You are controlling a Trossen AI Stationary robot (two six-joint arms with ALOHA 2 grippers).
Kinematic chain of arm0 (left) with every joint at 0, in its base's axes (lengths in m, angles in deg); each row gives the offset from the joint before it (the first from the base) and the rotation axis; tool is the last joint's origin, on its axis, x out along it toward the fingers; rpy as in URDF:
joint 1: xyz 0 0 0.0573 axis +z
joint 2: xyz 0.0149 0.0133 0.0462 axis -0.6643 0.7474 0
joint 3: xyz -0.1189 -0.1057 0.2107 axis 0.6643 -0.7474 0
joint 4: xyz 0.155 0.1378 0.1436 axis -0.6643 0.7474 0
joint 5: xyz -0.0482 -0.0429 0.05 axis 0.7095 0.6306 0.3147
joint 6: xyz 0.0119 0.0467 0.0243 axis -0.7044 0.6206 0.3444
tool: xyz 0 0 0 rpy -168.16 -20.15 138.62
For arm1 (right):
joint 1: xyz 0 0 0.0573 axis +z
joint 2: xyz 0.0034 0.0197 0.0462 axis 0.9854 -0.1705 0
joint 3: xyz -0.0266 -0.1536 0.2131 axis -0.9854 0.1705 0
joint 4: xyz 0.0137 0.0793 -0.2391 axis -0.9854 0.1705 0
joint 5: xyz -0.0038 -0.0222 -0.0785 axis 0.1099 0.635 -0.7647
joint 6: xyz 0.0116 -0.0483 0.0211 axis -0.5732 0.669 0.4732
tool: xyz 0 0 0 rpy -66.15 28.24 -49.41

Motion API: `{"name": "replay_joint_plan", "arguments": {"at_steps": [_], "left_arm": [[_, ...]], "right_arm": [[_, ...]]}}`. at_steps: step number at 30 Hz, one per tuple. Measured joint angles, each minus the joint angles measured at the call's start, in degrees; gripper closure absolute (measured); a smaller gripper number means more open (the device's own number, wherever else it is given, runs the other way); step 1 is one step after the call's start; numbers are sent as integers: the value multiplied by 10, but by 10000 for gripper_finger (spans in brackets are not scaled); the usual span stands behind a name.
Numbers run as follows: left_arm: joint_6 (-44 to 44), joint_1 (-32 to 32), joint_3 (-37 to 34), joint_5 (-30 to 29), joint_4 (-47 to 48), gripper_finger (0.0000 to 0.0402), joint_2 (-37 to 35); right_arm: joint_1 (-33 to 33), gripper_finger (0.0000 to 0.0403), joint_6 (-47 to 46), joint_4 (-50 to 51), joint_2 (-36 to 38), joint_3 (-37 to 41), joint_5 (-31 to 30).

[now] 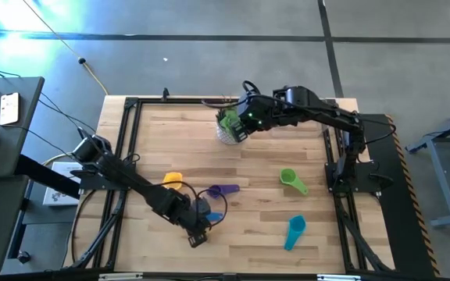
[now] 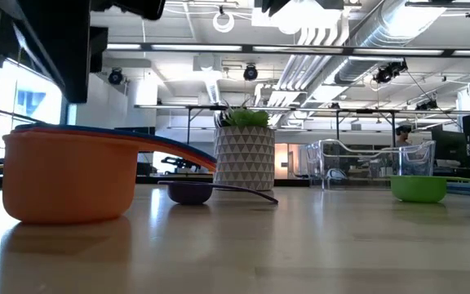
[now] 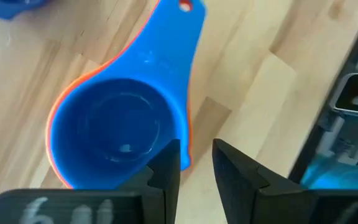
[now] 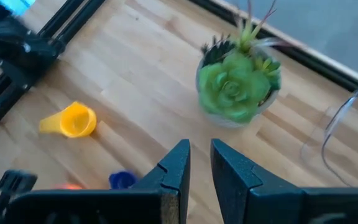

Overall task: Nest measuring cups in basket
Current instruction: Stack the yellow measuring cup on top of the blue measuring cup

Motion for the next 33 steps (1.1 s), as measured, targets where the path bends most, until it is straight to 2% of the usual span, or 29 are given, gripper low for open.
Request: {"name": "replay_joint_plan", "arguments": {"at_steps": [6, 10, 15, 21, 26, 33], "left_arm": [[36, 1, 0, -18, 9, 316, -43], [53, 3, 0, -40, 42, 316, -77], [53, 3, 0, -87, 120, 316, -125], [32, 3, 0, -133, 237, 316, -174], [8, 3, -7, -161, 303, 316, -203], [-33, 6, -69, -151, 302, 316, -235]], "right_arm": [[35, 348, 0, 53, 0, 0, 26], [72, 348, 2, 51, 0, 0, 25], [124, 348, -4, 52, 0, 0, -1], [185, 348, -56, 51, 0, 1, -48], [224, 348, -106, 51, 1, 46, -51], [262, 348, -201, 48, -1, 129, -66]]}}
